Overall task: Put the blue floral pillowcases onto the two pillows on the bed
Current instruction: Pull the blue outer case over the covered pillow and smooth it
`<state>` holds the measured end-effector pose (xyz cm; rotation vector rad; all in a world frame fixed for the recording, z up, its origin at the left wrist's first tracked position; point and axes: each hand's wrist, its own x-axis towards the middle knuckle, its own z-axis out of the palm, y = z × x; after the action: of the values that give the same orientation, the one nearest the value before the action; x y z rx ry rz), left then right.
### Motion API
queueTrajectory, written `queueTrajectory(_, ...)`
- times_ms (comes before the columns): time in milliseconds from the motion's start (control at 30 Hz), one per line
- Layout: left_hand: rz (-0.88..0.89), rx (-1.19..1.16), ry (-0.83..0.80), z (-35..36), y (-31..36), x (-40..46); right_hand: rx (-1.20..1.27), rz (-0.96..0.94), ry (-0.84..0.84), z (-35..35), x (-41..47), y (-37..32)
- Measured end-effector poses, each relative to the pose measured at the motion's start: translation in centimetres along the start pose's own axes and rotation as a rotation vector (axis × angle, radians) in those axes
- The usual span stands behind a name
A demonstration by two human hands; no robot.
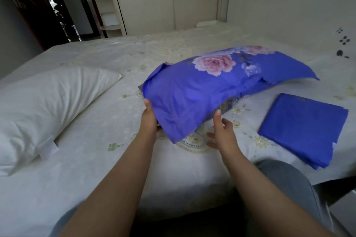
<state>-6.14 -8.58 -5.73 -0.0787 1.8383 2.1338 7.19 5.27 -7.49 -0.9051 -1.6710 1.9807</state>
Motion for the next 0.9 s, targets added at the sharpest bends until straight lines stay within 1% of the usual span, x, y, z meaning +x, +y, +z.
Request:
queueTrajectory(67,-0.018,0.006,-0.04,0.1,1.0,0.0,0.081,0.029,-0.04,0.1,0.4,-1.5)
queueTrajectory(133,-0.013,0.157,-0.046,0.2,1.1,0.1,0.121,0.074,-0.113,0.4,0.7,-2.3)
queueTrajectory(200,0.069,0.345,-0.034,0.3,0.2,0.4,0.17,0.124,-0.171,1.2,1.2,-2.8)
queueTrajectory(267,0.132,0.424,-0.068,0.1,-1.0,0.3,0.231,0.151,-0.181,2.3,2.3,-3.0)
queueTrajectory(333,0.153,0.415,-0.119,-0.5,-2.1,-0.7,0.268,0.185,-0.121,3.1,4.1,-2.6)
queueTrajectory(433,0.171,0.354,-0.164,-1.1,-4.6,-3.0,0.216,0.22,-0.109,3.6,5.8,-1.4)
queueTrajectory(500,0.109,0.306,-0.205,-0.9,-6.6,-4.9,0.147,0.156,-0.032,3.3,5.8,-1.2)
queueTrajectory(567,0.001,0.245,-0.274,-0.9,-7.5,-6.4,0.023,0.02,0.025,2.7,5.3,-1.3)
queueTrajectory(600,-0.032,0.246,-0.293,-1.0,-7.6,-6.9,-0.048,-0.045,0.008,2.1,4.9,-1.5)
queueTrajectory(633,-0.033,0.257,-0.273,-1.2,-7.7,-7.4,-0.103,-0.097,-0.044,1.6,4.4,-1.8)
queueTrajectory(667,0.018,0.282,-0.182,-1.4,-7.8,-7.6,-0.151,-0.127,-0.115,0.8,4.0,-2.2)
queueTrajectory(733,0.261,0.298,0.154,-1.8,-8.1,-7.8,-0.253,-0.179,-0.215,-0.7,3.9,-3.3)
queueTrajectory(767,0.391,0.248,0.317,-2.1,-7.9,-7.8,-0.32,-0.191,-0.226,-1.5,3.9,-4.2)
queueTrajectory(800,0.491,0.187,0.439,-2.3,-7.3,-7.7,-0.404,-0.202,-0.218,-2.1,3.9,-5.1)
queueTrajectory(867,0.664,0.168,0.578,-2.8,-5.4,-7.0,-0.572,-0.208,-0.21,-3.2,4.2,-6.8)
queueTrajectory(900,0.752,0.217,0.608,-3.2,-4.1,-6.5,-0.654,-0.194,-0.208,-3.5,4.4,-7.3)
